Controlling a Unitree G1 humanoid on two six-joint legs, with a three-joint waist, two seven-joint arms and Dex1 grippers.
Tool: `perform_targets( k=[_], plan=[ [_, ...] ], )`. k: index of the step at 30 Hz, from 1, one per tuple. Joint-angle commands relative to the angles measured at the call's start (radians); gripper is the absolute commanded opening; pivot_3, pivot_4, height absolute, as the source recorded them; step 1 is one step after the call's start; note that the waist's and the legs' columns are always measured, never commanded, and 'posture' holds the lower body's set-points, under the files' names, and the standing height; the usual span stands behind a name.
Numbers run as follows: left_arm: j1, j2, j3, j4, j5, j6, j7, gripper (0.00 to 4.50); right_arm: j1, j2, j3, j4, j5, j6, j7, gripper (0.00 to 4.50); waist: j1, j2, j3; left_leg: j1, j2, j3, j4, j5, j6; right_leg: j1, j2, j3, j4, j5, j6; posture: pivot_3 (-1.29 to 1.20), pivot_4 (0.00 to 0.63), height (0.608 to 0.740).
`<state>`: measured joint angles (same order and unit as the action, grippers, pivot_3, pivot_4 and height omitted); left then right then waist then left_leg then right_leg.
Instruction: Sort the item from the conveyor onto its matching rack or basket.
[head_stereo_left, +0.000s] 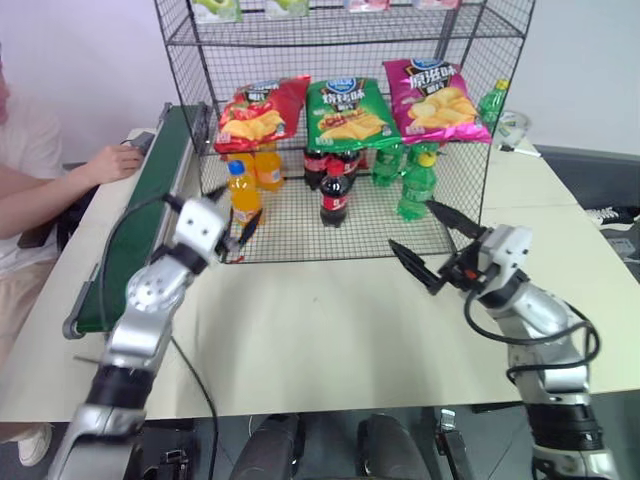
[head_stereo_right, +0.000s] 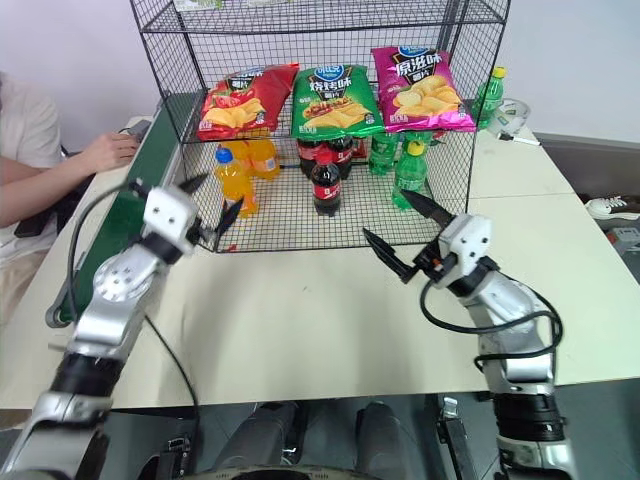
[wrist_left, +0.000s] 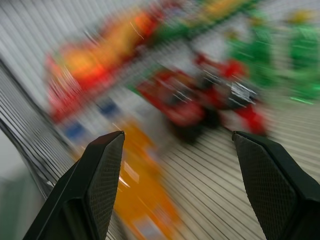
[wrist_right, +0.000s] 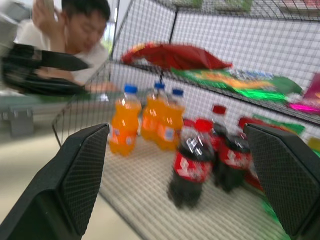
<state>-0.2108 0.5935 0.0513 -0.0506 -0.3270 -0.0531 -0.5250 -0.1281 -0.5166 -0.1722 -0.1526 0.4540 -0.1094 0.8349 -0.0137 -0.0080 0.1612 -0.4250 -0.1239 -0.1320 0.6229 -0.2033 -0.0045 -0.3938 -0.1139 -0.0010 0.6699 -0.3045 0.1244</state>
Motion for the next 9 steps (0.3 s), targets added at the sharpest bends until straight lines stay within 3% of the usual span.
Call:
perform_targets(
  k=[1, 9],
  plan=[
    [0.064, 0.088, 0.2, -0.101, -0.173, 0.094, -0.09, 3.6, 0.037, -0.081, -0.083, -0.009, 0.066, 0.011, 0.089, 4.5, 0.002, 0.0, 0.0, 0.0, 0.0, 0.0, 0.0, 0.0, 0.0, 0.0, 0.0, 0.0, 0.0, 0.0, 0.0, 0.0, 0.15, 0.74],
    [0.262, 0.189, 0.349, -0.054, -0.169, 0.156, -0.215, 3.6, 0.099, -0.168, -0.163, 0.028, 0.095, 0.013, 0.182, 4.5, 0.005, 0.001, 0.0, 0.007, 0.0, 0.0, -0.001, -0.002, 0.003, 0.005, -0.001, 0.0, -0.005, 0.0, 0.0, 0.0, 0.15, 0.74]
  ],
)
